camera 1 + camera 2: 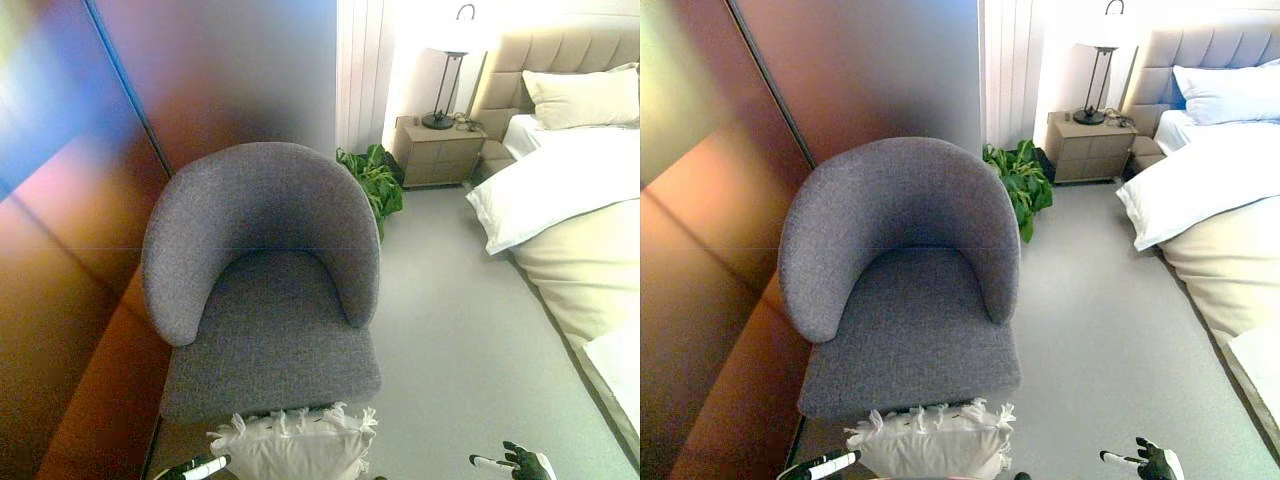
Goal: Pick up the pillow and put it on the sofa.
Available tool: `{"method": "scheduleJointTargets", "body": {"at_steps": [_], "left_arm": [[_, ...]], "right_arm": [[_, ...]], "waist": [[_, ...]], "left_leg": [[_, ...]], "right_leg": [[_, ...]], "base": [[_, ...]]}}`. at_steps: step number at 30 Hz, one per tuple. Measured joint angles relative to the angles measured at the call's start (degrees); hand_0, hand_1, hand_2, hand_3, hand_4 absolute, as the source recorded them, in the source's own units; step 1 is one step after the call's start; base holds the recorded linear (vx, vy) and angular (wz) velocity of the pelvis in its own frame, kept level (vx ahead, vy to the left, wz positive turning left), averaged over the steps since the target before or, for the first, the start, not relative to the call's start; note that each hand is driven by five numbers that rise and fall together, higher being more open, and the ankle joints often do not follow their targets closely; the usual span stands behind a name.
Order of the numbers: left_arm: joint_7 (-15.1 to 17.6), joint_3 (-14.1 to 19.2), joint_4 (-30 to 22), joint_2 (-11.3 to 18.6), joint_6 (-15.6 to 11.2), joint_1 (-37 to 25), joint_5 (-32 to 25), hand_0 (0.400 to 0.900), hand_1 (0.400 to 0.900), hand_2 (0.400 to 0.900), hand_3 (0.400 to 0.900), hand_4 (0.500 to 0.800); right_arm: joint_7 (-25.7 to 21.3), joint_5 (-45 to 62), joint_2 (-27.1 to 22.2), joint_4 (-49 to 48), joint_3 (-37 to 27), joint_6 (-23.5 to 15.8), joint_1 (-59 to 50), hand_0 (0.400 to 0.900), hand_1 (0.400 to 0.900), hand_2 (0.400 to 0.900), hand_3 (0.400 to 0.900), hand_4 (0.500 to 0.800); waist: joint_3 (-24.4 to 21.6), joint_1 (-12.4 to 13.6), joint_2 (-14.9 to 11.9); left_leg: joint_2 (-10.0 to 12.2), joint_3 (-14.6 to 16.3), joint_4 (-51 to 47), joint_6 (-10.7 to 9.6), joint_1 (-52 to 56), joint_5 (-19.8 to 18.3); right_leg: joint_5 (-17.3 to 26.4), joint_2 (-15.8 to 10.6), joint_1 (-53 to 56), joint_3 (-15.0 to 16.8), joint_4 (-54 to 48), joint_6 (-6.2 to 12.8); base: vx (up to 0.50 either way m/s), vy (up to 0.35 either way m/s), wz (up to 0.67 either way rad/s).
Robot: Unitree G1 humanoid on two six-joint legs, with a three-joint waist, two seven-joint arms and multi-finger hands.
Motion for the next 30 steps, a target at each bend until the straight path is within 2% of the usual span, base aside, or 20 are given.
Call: {"method": "scheduleJointTargets", "body": {"at_steps": [3,6,9,13,17,20,25,30], "left_arm": [[0.9,-1.1,-1.0,0.1,0.0,-0.4,-0.1,0.900,0.900,0.900,0.900,0.800],[1.3,-2.7,-2.2,0.3,0.0,-3.9,-0.3,0.900,0.900,0.900,0.900,0.800],[1.8,-3.0,-3.9,1.0,-0.1,-7.2,-1.4,0.900,0.900,0.900,0.900,0.800],[4.2,-3.9,-4.2,3.4,-1.2,-14.6,-2.5,0.900,0.900,0.900,0.900,0.800],[6.5,-4.5,-5.7,7.0,-3.0,-20.8,-3.1,0.900,0.900,0.900,0.900,0.800],[7.5,-5.2,-6.1,8.9,-4.2,-23.5,-3.1,0.900,0.900,0.900,0.900,0.800],[9.7,-6.1,-7.4,9.3,-6.1,-24.6,-3.6,0.900,0.900,0.900,0.900,0.800],[11.0,-6.8,-7.9,9.5,-6.3,-26.9,-4.9,0.900,0.900,0.900,0.900,0.800]], "right_arm": [[-0.2,0.0,-0.3,-1.7,0.6,-0.1,-0.2,0.900,0.900,0.900,0.900,0.800],[-1.1,0.2,-2.1,-2.7,2.4,-0.7,-3.1,0.900,0.900,0.900,0.900,0.800],[-2.4,0.9,-3.7,-2.9,2.9,-1.3,-7.1,0.900,0.900,0.900,0.900,0.800],[-4.4,3.2,-5.6,-4.9,4.6,-3.0,-13.1,0.900,0.900,0.900,0.900,0.800],[-5.6,5.6,-5.9,-6.6,5.1,-3.9,-18.2,0.900,0.900,0.900,0.900,0.800],[-6.5,7.2,-6.0,-8.6,6.7,-4.9,-19.3,0.900,0.900,0.900,0.900,0.800],[-7.9,7.4,-6.9,-12.3,7.4,-5.4,-20.2,0.900,0.900,0.900,0.900,0.800],[-9.2,7.5,-7.7,-15.0,9.1,-5.6,-21.2,0.900,0.900,0.900,0.900,0.800]], "waist": [[0.8,-0.1,0.2],[4.5,-0.2,1.0],[9.0,-0.2,1.7],[15.8,-0.6,2.0],[22.2,-0.6,0.9],[23.3,-0.6,0.1],[23.6,-0.6,-0.5],[23.9,-0.6,-1.2]], "left_leg": [[0.0,-0.4,1.0,0.0,-2.0,0.0],[-0.1,-1.5,3.6,0.4,-7.0,0.3],[-0.3,-2.0,5.4,0.7,-11.4,0.9],[-0.1,-3.1,9.8,1.1,-20.1,1.4],[-0.2,-4.6,14.2,1.3,-27.2,1.6],[-0.7,-5.6,17.5,1.5,-32.7,1.4],[-1.4,-6.3,26.7,2.0,-41.6,-1.1],[-1.0,-7.9,35.7,1.8,-49.9,-3.7]], "right_leg": [[0.0,-0.1,-1.6,0.2,0.4,0.05],[0.1,-0.4,-5.9,0.9,2.6,-0.22],[0.6,-0.5,-10.2,1.8,4.3,-0.75],[0.5,-0.4,-18.8,3.4,9.4,-1.36],[-1.0,-1.1,-26.4,4.6,16.1,-1.81],[-3.2,-2.3,-32.9,5.1,22.5,-1.93],[-7.4,-4.0,-42.7,7.2,33.9,-1.74],[-9.7,-3.8,-50.2,8.5,41.9,-2.63]], "base": [[-0.17,0.026,0.01],[-0.23,0.024,0.05],[-0.26,0.007,0.11],[-0.21,-0.029,0.13],[-0.16,-0.021,0.12],[-0.11,0.007,0.06],[-0.08,0.003,0.07],[-0.01,-0.006,-0.03]]}}
